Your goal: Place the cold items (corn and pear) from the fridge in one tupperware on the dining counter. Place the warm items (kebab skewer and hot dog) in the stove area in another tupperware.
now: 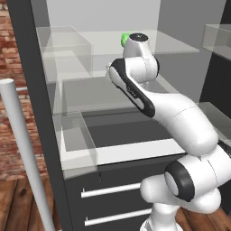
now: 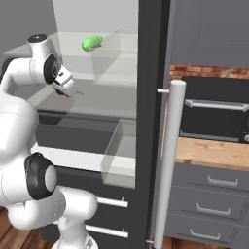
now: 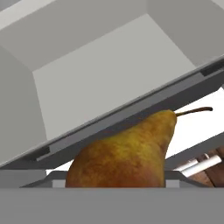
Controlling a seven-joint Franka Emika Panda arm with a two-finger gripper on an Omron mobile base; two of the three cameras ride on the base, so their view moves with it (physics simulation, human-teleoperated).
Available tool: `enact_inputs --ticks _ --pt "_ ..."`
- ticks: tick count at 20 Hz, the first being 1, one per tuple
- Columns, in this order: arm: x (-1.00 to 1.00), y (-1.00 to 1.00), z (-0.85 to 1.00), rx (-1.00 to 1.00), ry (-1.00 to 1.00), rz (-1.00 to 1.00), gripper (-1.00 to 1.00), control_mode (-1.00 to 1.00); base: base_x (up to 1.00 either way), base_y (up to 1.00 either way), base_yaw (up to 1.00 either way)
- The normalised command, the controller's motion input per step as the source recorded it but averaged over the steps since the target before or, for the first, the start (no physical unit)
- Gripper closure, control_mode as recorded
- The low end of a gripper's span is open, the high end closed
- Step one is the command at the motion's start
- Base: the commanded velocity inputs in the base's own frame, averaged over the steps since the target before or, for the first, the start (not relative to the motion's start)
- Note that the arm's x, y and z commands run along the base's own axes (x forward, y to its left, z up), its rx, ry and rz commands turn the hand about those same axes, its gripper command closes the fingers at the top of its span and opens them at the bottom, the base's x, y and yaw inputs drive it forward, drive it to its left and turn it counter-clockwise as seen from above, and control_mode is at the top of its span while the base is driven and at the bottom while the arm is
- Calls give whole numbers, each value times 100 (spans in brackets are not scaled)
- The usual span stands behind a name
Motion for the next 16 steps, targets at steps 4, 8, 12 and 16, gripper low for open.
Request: enact_inputs --ticks 4,8,12,16 --pt "-99 -10 0 7 -25 2 100 -100 0 0 0" --pt "-97 -24 1 6 -21 0 100 -100 0 0 0" --pt "-87 -16 7 0 -12 0 100 -100 0 0 0" --pt "-80 -9 10 0 -3 0 100 -100 0 0 0"
